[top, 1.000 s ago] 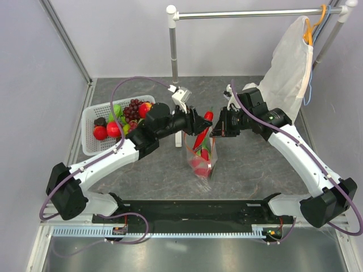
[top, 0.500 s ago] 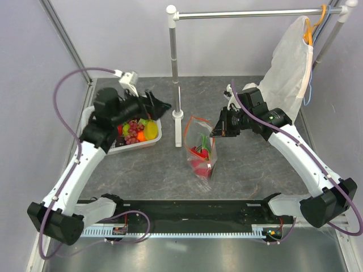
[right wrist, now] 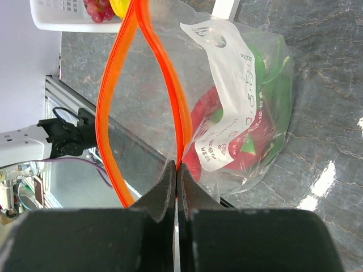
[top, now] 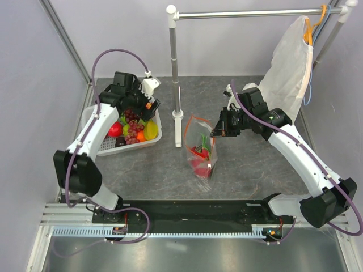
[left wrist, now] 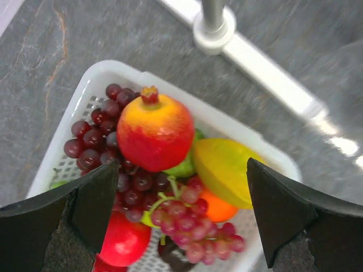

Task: Place the food in the zip-top bag and seal the zipper
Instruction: Pick up the fake fruit from the bin.

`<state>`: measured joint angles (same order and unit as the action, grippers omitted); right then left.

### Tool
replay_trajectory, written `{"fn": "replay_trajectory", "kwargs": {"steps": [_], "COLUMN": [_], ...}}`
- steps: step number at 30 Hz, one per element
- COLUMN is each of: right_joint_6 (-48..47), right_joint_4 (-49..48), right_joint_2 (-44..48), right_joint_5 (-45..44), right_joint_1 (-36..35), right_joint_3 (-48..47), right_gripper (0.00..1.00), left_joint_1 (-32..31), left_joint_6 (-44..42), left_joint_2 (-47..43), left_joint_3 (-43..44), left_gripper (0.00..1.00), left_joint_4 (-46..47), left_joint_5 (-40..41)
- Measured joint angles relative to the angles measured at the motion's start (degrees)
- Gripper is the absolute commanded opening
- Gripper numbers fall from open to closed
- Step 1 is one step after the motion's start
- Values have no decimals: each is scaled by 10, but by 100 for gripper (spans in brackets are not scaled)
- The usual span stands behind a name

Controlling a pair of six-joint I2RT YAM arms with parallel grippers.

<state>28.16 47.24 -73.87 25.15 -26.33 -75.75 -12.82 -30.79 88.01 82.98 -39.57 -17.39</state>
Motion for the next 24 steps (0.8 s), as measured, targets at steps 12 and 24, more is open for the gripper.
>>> {"fn": "replay_trajectory", "kwargs": {"steps": [12, 24], "right_joint_6": [-5, -9], "right_joint_4": [1, 0], "right_joint_2": [0, 0], "right_joint_5": [0, -1], "right_joint_1": [0, 0], "right_joint_3": [0, 5], "right_gripper": [0, 0], "left_joint_1": [2, 2], "left_joint_6": [-107, -122], "left_joint_2": [142, 170], "left_joint_3": [71, 71], "left_gripper": [95, 61], "left_joint_4": [-20, -11], "left_joint_5": [55, 71]}}
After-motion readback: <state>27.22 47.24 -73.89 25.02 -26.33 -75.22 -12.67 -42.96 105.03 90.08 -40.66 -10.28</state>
